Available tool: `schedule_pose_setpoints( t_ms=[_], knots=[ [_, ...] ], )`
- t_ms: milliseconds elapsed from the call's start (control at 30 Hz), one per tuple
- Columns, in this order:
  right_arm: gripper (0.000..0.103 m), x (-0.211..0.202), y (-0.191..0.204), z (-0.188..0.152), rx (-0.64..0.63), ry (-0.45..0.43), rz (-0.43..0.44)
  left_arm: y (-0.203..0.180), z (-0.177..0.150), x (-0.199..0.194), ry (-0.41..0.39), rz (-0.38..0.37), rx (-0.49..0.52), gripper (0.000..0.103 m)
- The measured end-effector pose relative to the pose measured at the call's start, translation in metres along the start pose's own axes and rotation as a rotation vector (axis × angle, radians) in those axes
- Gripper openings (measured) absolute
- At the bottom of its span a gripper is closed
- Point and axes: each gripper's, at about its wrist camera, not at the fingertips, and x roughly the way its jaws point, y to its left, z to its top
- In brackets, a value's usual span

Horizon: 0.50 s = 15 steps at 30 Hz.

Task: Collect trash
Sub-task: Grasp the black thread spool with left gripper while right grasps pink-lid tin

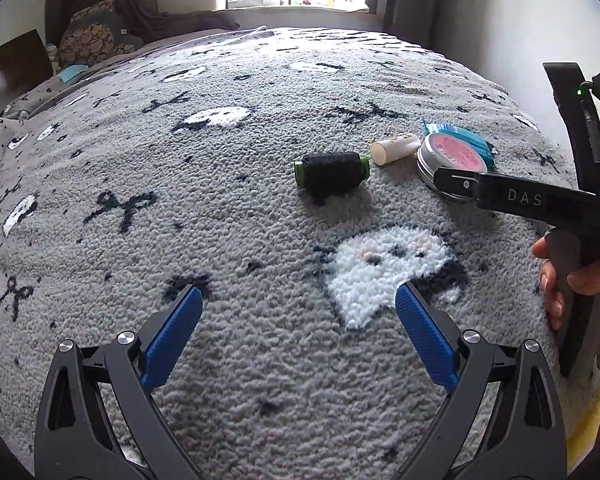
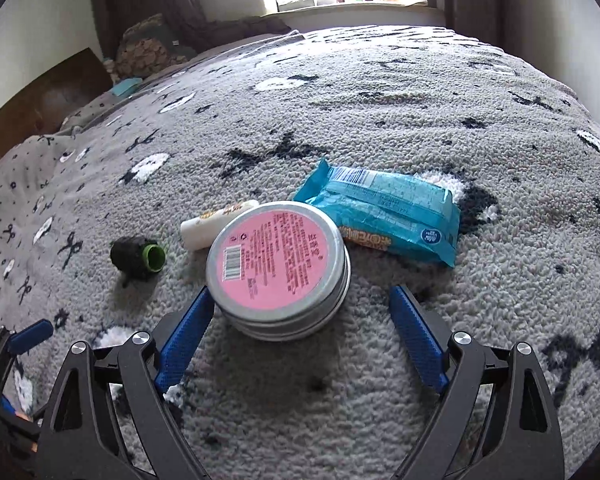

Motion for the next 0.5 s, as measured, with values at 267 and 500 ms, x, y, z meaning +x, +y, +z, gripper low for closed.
schedule_pose_setpoints(
  t_ms=[267, 500],
  knots=[
    [0.087, 0.008, 0.009, 0.006, -0.043, -0.012, -0.022, -0.012, 0.018, 0.022, 0.017, 0.028, 0.013, 0.092],
    [0.071, 0.002, -0.003, 0.008, 0.001, -0.037, -0.011, -0.012, 0.035, 0.035, 0.016, 0.042, -0.009, 0.092]
  ],
)
